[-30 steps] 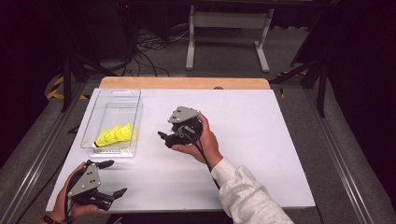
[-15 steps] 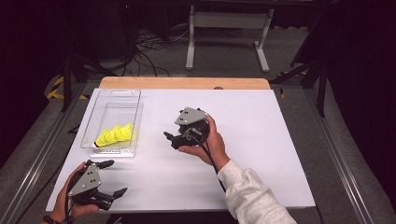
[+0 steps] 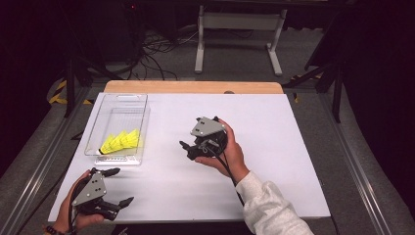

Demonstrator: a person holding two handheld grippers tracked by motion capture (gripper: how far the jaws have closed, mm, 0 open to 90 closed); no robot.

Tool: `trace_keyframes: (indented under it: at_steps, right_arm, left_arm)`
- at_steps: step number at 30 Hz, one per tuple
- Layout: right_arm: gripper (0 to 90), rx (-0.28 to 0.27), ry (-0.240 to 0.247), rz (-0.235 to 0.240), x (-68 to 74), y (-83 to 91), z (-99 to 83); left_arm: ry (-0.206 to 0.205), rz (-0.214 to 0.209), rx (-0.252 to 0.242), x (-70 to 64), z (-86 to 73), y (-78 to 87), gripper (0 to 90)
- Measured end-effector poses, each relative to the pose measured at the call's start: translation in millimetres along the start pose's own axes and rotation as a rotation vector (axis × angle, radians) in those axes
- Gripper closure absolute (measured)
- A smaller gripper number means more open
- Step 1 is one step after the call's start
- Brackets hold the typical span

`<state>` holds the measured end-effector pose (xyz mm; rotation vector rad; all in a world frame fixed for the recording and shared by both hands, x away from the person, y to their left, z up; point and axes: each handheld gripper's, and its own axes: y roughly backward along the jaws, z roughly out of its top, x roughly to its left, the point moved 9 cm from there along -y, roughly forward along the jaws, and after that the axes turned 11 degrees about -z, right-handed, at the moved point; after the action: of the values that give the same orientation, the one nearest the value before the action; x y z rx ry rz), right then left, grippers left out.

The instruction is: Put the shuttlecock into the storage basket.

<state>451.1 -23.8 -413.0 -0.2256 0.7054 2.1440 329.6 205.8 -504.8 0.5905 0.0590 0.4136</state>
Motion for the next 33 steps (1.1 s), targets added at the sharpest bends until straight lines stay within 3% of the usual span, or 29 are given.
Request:
trace_keyframes:
  at_steps: [22,30,33]
  right_arm:
    - [12.4,0.023,0.031,-0.058,-17.7,28.6,-33.4]
    - [11.3,0.031,0.065,-0.080,-26.0,45.7,-47.2]
    - [10.5,0.040,0.084,-0.111,-30.8,53.1,-52.0]
  left_arm:
    - [-0.003,0.005,-0.003,0.6,0.6,0.7,3.8]
    - [-0.005,0.006,-0.004,1.2,1.4,0.3,3.8]
    - [-0.006,0.004,-0.004,1.2,1.9,-0.1,3.8]
